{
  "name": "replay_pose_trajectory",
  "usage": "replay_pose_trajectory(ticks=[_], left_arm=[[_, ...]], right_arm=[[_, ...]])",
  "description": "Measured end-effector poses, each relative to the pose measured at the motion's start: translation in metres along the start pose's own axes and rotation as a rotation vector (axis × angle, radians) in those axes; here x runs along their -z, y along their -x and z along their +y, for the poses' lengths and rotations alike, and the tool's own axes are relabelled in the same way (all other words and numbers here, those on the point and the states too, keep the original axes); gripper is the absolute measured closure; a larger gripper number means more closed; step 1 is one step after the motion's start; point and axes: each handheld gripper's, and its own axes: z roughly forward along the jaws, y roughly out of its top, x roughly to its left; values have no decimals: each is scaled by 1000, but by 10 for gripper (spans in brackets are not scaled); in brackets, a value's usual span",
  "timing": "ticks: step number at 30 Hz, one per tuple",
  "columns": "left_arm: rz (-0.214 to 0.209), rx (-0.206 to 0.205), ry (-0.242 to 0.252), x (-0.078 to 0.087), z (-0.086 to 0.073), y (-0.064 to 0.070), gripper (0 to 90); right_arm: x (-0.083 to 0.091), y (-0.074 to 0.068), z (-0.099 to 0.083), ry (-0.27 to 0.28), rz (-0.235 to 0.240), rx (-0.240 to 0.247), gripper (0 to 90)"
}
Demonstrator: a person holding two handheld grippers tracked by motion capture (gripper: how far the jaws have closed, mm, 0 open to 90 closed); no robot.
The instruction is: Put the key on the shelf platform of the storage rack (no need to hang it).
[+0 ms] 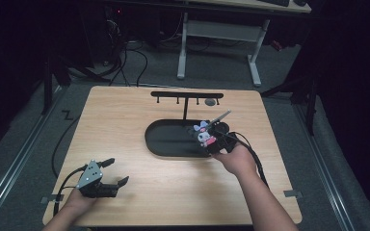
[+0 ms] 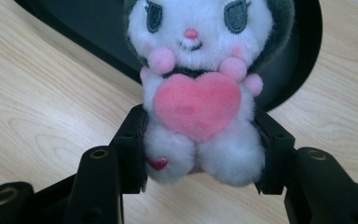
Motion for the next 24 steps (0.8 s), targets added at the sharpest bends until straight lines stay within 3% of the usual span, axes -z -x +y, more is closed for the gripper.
replay_pose_trajectory(ticks=[11,24], left_arm=[[0,3,0,0,0,0,154],[2,1,0,0,0,0,154]], right_arm=[[-12,-1,11,-1,4,25,480],[-13,-4,30,16,2,27,480]])
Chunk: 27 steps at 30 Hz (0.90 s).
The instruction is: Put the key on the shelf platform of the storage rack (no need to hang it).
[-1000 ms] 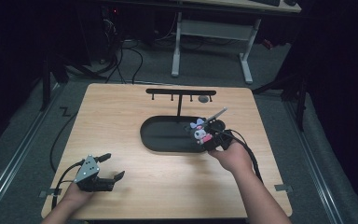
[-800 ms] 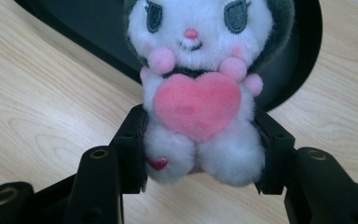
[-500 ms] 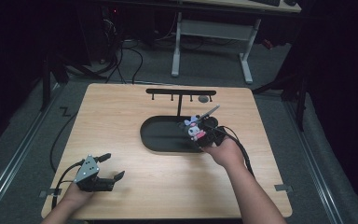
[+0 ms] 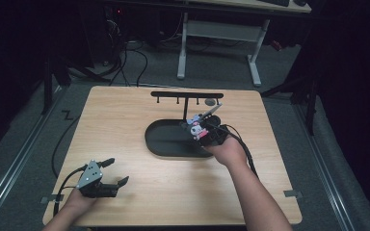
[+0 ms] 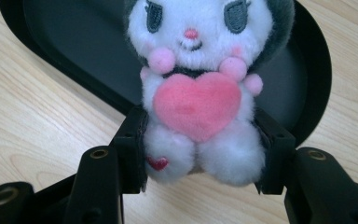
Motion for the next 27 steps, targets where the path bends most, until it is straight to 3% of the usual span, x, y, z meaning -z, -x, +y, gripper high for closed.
replay_pose_trajectory(ticks=[27], left_arm=[[1,7,6,0,0,0,154]], right_arm=[[-26,-5,20,-18,-16,18,480]])
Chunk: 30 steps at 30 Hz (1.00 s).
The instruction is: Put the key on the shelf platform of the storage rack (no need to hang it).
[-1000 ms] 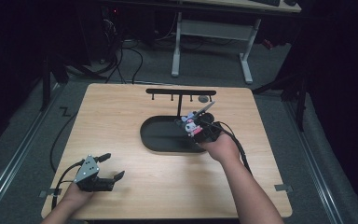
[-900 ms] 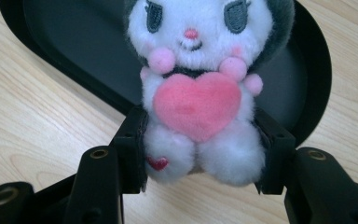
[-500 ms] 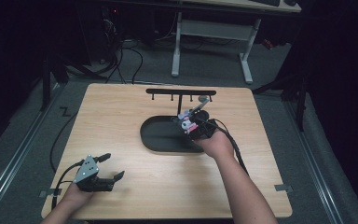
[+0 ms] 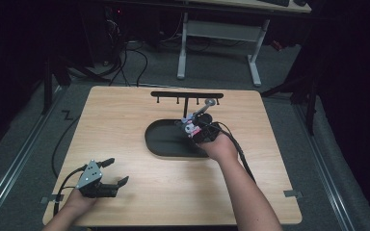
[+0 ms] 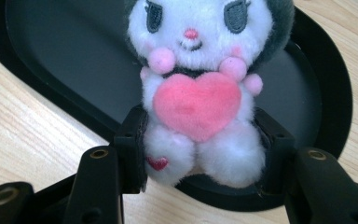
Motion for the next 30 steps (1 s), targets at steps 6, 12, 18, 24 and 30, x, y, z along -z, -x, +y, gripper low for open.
replay_pose_trajectory(ticks=[6,12,18,24,30], left_arm=[[-3,-1,-1,0,0,0,154],[-5,0,-2,0,0,0,154],[-3,-3,-5,-1,0,0,154],[-5,0,-8,-1,1,-1,154],[-4,-2,-7,-1,1,0,154]], right_arm=[[-13,1,0,-26,-1,-2,479],[-22,0,-5,-65,-7,-17,478],[-23,0,-12,-75,-13,-4,477],[-29,-1,-16,-94,1,-21,476],[-33,-1,-13,-91,18,-26,470]])
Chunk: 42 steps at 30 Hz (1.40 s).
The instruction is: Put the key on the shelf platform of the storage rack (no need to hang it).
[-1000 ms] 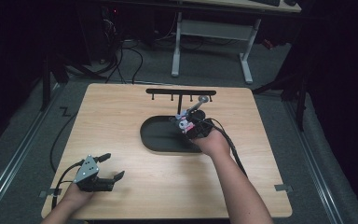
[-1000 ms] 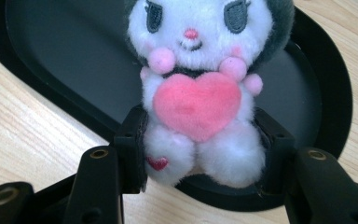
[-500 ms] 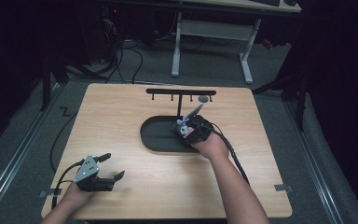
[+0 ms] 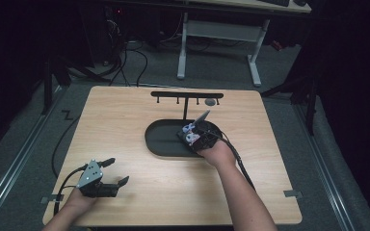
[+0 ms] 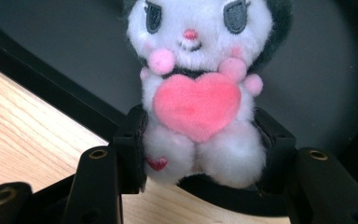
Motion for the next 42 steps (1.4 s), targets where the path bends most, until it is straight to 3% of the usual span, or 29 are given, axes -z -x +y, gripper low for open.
replay_pose_trajectory(ticks=[8,15,22,30,33,42], left_arm=[[1,0,0,0,0,0,154],[1,0,0,0,0,0,154],[0,1,0,0,0,0,154],[0,3,-2,0,0,0,154],[0,1,-1,0,0,0,154],[-1,4,-1,0,0,0,154]], right_arm=[[-3,-2,4,-7,1,-5,453],[-5,-4,7,5,10,-14,327],[6,-3,7,35,10,-33,261],[17,-1,4,69,5,-24,242],[20,0,2,71,24,-32,251],[28,-3,-5,107,-2,1,261]])
